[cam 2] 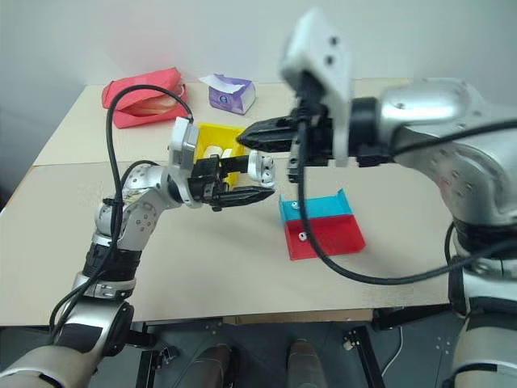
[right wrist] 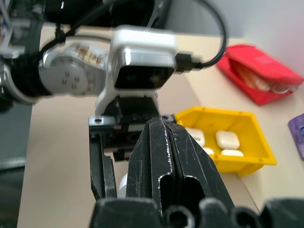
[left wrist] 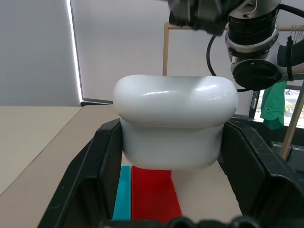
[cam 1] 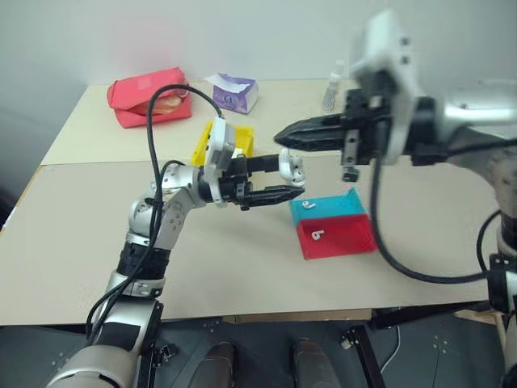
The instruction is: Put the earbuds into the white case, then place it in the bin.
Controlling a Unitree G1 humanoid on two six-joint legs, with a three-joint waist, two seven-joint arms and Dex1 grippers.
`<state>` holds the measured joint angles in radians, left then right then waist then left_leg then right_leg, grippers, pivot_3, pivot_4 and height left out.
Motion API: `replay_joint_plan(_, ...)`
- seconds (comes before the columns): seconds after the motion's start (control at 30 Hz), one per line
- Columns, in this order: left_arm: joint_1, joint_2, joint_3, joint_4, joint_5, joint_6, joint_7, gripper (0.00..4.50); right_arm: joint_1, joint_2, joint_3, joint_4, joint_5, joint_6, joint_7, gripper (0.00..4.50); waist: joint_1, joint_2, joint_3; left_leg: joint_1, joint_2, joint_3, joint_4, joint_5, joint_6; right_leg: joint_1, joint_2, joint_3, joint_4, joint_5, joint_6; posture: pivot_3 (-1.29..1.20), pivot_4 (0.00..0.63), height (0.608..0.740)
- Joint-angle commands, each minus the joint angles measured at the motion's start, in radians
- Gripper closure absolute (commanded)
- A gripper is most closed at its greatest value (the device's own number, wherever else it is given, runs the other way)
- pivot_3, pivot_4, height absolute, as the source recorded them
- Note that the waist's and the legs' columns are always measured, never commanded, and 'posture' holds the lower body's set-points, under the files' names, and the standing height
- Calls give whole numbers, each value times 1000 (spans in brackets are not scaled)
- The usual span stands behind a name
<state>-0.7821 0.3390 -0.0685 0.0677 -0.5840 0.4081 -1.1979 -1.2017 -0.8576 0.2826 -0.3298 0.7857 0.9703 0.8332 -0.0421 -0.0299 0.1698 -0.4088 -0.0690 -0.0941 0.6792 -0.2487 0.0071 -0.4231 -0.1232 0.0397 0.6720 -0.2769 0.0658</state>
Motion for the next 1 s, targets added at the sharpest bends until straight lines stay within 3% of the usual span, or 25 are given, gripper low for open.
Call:
replay_joint_plan(0.03, -11, -15, -1, -4, 4, -36, -11, 1710, -57, 10, 61, 9, -95, -25, 94, 4485, 0, 0, 0, -1, 0, 0, 0, 0, 0, -1, 0, 0, 0, 0, 0, 0, 150, 740)
replay_joint_plan(0.17, -5, -26, 10, -9, -8, -37, -6, 1710, -65, -10, 130, 23, -234, -83, 169, 4485, 2, 0, 0, -3, 0, -1, 1, 0, 0, -2, 0, -1, 1, 0, 0, 0, 150, 740)
replay_joint_plan(0.4, 14, -10, 52, -21, -17, -52, 17, 1710, 2, -72, 58, 17, -292, -148, 272, 4485, 6, 0, 0, -2, -1, -1, 1, 0, 0, -2, -1, -1, 1, 0, 0, 0, 150, 740)
replay_joint_plan(0.53, 15, -15, 85, -27, -18, -59, 67, 1710, 51, -34, -59, 40, -309, -195, 201, 4485, 2, 0, 0, -2, 0, -1, 1, 0, -1, -2, 0, -1, 1, 0, 0, 0, 150, 740)
replay_joint_plan(0.6, 23, -28, 97, -32, 0, -78, 115, 1710, 61, 20, -181, 68, -285, -185, 102, 4485, 3, 0, 0, -2, 0, -1, 1, 1, -1, -2, -1, 0, 2, 0, 0, 0, 150, 740)
replay_joint_plan(0.67, 33, -49, 111, -32, 37, -114, 191, 1710, 91, 61, -325, 72, -230, -139, 16, 4485, 8, 0, 0, -2, 0, -1, 1, 1, -2, -2, -1, 0, 3, 0, 0, 0, 150, 740)
replay_joint_plan(0.77, 39, -107, 124, 7, 160, -234, 386, 1710, 254, 59, -493, -19, -177, -100, -45, 4485, 34, -2, -1, -2, 0, -3, 1, 2, -4, 0, -2, -2, 1, 1, 1, 0, 150, 740)
replay_joint_plan(0.9, 7, -166, 127, 136, 356, -339, 696, 1710, 500, 68, -566, -184, -183, -73, -144, 4485, 51, -3, -1, -4, -2, 0, 3, 3, -5, 0, -4, -1, 1, 2, 3, 0, 150, 740)
replay_joint_plan(1.0, -68, -206, 150, 332, 450, -366, 920, 1710, 627, 129, -557, -276, -173, -59, -230, 4485, 51, -3, -1, -5, -3, 1, 4, 2, -3, -2, -4, 1, 1, 3, 5, 0, 150, 740)
